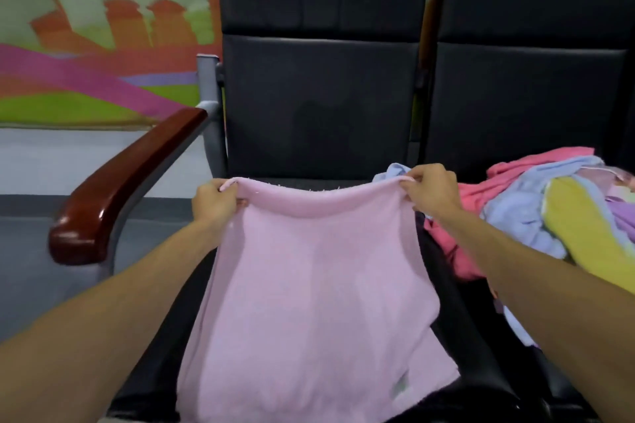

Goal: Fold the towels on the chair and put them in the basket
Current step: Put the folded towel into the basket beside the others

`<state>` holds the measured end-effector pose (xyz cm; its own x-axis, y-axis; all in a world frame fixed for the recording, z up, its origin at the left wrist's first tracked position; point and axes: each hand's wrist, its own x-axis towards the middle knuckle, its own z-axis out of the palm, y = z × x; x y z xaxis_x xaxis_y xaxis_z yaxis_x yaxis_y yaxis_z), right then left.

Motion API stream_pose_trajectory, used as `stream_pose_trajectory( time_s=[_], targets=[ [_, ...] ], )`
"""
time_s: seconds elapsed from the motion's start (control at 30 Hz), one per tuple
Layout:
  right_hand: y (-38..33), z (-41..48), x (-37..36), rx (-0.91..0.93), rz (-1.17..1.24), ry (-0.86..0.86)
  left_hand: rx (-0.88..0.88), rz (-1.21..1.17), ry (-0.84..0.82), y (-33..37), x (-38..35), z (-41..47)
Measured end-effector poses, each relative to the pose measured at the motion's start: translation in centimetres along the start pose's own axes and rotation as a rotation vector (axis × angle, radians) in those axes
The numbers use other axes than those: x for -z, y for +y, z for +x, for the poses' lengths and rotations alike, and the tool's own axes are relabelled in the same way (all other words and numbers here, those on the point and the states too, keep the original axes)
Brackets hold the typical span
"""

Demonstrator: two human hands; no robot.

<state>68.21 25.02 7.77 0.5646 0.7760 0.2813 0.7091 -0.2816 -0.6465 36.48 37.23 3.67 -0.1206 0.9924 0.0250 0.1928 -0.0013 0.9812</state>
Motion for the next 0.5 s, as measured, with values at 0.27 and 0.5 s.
stream_pose_trajectory(
  time_s=[0.27, 0.5],
  targets=[
    [3.8, 3.7, -7.7, -0.068, 0.085, -0.128, -0.014, 0.136, -0.112, -4.8, -2.8, 3.4],
    [5.4, -1.5, -5.6, 0.072, -0.017, -0.296, -0.368, 0.562, -0.45, -4.8, -0.6, -3.3]
  ],
)
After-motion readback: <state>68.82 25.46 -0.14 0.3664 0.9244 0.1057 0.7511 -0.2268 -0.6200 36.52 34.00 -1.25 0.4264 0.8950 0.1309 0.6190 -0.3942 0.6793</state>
